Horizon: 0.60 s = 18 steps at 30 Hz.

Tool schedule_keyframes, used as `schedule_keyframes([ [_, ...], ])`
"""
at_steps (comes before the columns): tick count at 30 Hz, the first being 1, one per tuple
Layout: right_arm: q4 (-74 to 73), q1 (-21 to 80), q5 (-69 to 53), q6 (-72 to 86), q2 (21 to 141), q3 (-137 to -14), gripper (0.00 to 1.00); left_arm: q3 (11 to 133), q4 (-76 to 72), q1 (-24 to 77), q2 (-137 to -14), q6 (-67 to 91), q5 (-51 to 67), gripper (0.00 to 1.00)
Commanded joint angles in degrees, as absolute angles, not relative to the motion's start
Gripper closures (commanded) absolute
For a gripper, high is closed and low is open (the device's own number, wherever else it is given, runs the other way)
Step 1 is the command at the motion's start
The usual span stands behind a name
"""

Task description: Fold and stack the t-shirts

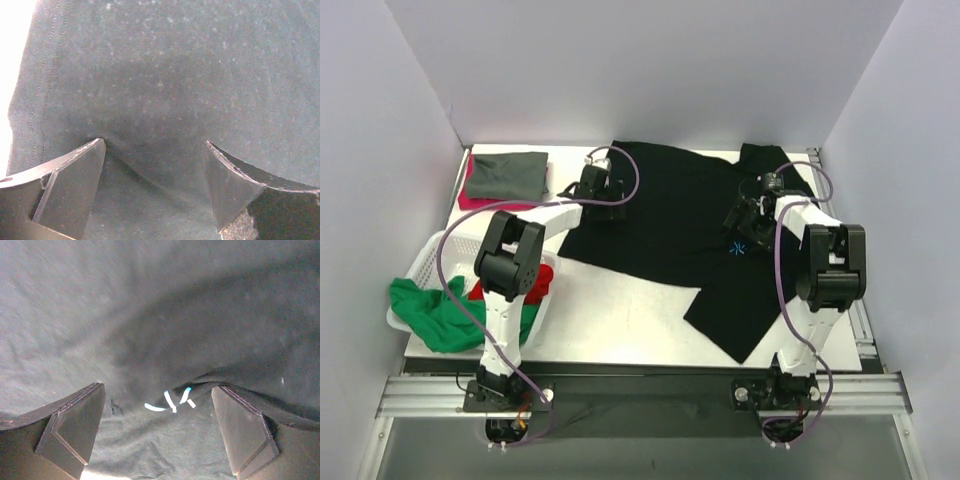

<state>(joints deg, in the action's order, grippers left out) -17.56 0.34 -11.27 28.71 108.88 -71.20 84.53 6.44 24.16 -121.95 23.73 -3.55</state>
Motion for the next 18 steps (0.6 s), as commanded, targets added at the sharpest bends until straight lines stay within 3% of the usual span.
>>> schedule_keyframes([
  [1, -18.81, -1.22, -13.18, 27.69, 113.46, -74.00, 0.07, 89.11, 10.11, 23.12, -124.89, 21.36, -2.20, 0.11],
  [9, -19.86, -1.41, -11.52, 27.42, 112.51, -74.54, 0.08, 88.52, 8.18, 23.38, -121.39, 20.13, -1.84, 0.11],
  [18, -19.25, -1.14, -9.32, 26.90, 103.80, -66.72, 0.08, 71.56, 5.89, 24.43, -103.90, 21.44, -22.32, 0.10],
])
